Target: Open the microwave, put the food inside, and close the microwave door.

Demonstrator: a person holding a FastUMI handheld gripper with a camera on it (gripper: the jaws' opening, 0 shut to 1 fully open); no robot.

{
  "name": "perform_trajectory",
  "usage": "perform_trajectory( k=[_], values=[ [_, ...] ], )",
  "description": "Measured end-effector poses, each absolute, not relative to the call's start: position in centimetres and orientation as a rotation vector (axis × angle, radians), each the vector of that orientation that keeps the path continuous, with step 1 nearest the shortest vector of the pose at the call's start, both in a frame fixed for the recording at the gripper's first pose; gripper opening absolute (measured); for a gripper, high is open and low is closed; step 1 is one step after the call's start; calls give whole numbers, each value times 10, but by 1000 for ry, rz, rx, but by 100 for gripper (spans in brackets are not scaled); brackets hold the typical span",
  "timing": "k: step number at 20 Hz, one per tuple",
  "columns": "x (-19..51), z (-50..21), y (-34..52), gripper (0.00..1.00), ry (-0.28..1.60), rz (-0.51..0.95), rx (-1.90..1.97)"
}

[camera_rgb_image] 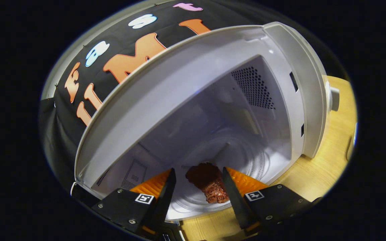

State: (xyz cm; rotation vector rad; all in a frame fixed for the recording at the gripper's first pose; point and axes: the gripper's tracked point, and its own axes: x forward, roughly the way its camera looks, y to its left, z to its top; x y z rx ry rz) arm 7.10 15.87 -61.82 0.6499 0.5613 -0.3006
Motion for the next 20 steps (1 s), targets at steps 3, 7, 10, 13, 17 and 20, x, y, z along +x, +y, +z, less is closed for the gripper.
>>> perform_trajectory(
  k=[3, 7, 10, 13, 17, 20],
  values=[
    [51, -595, 154, 90, 565, -267, 589],
    [17, -558, 154, 94, 554, -202, 492],
    [-17, -532, 158, 96, 542, -187, 455],
    [-51, -514, 167, 97, 543, -181, 423],
    [-101, -503, 178, 97, 564, -182, 381],
    [-142, -502, 190, 91, 594, -185, 362]
  ],
)
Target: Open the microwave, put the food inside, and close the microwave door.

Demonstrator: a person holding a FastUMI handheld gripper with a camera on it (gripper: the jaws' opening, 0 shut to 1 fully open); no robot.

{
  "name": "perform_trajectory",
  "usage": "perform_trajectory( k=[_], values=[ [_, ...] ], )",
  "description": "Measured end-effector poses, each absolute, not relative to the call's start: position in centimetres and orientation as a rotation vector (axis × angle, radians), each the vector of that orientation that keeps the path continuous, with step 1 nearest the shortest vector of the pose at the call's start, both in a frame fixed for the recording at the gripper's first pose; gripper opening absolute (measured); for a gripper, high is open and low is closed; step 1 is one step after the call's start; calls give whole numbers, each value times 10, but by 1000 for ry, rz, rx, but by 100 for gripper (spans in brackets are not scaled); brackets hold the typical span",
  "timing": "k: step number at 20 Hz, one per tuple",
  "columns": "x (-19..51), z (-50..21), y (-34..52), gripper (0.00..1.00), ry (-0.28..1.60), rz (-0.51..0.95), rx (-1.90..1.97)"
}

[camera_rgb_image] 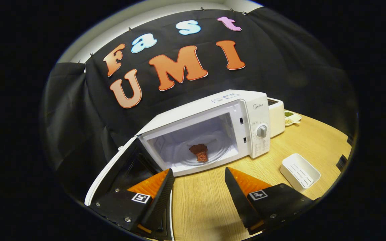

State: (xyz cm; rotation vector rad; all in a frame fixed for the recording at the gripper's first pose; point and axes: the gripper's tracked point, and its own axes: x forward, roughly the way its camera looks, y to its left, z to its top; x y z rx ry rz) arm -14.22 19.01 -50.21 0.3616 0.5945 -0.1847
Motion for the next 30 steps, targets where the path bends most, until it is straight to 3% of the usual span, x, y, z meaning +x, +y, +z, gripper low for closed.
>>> perform_trajectory(
  k=[4, 9, 17, 30],
  values=[
    [-192, -508, 203, 73, 655, -219, 313],
    [-246, -521, 227, 43, 740, -265, 271],
    [-289, -511, 299, 3, 743, -151, 158],
    [-291, -488, 419, 3, 668, 242, 30]
  ],
)
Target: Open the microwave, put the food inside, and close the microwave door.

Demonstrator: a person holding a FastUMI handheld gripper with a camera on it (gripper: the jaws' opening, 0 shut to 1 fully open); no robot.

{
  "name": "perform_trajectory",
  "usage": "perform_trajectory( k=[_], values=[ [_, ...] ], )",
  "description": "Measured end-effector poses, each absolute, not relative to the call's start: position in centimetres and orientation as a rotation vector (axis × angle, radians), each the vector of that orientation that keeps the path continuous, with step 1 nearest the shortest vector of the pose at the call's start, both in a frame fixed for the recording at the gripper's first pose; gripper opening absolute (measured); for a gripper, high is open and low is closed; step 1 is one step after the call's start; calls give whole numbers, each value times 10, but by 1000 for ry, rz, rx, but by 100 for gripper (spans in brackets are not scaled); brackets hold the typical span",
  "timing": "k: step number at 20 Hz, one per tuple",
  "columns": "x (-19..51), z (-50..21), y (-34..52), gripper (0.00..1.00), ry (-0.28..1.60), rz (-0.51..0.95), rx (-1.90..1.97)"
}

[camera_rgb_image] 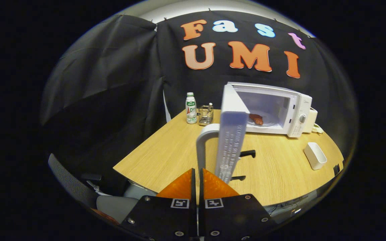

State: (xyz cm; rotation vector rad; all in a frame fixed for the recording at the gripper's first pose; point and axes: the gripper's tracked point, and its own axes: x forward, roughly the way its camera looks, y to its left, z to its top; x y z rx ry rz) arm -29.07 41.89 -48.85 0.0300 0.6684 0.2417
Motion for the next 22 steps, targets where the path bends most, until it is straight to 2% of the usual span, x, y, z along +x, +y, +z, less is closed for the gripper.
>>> perform_trajectory(
  k=[4, 10, 22],
  values=[
    [-274, -480, 447, 3, 634, 308, -7],
    [-244, -495, 430, 3, 673, 238, -6],
    [-201, -499, 260, 1, 691, -45, -47]
  ],
)
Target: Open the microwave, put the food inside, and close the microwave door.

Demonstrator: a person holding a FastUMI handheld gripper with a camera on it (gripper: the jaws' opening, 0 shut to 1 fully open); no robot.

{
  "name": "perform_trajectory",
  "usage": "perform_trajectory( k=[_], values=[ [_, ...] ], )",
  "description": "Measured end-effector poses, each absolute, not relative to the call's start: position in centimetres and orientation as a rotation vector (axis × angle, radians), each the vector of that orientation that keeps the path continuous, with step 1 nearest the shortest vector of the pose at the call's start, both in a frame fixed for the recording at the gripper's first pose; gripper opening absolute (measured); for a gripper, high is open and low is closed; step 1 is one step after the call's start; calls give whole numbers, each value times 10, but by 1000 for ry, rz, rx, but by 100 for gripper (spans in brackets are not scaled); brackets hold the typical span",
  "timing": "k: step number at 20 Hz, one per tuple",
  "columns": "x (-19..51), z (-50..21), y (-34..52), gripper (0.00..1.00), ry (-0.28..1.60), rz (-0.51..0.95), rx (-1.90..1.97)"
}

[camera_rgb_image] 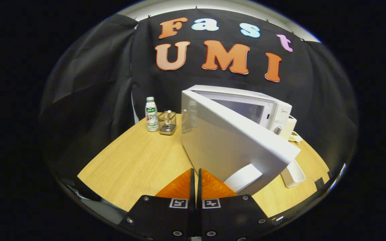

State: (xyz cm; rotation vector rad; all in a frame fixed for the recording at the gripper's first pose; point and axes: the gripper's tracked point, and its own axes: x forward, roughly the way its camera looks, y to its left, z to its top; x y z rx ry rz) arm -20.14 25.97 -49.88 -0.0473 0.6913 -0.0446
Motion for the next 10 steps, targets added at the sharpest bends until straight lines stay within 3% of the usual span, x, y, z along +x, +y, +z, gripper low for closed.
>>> perform_trajectory(
  k=[10],
  values=[
    [-139, -528, 140, 1, 728, -197, -104]
  ],
)
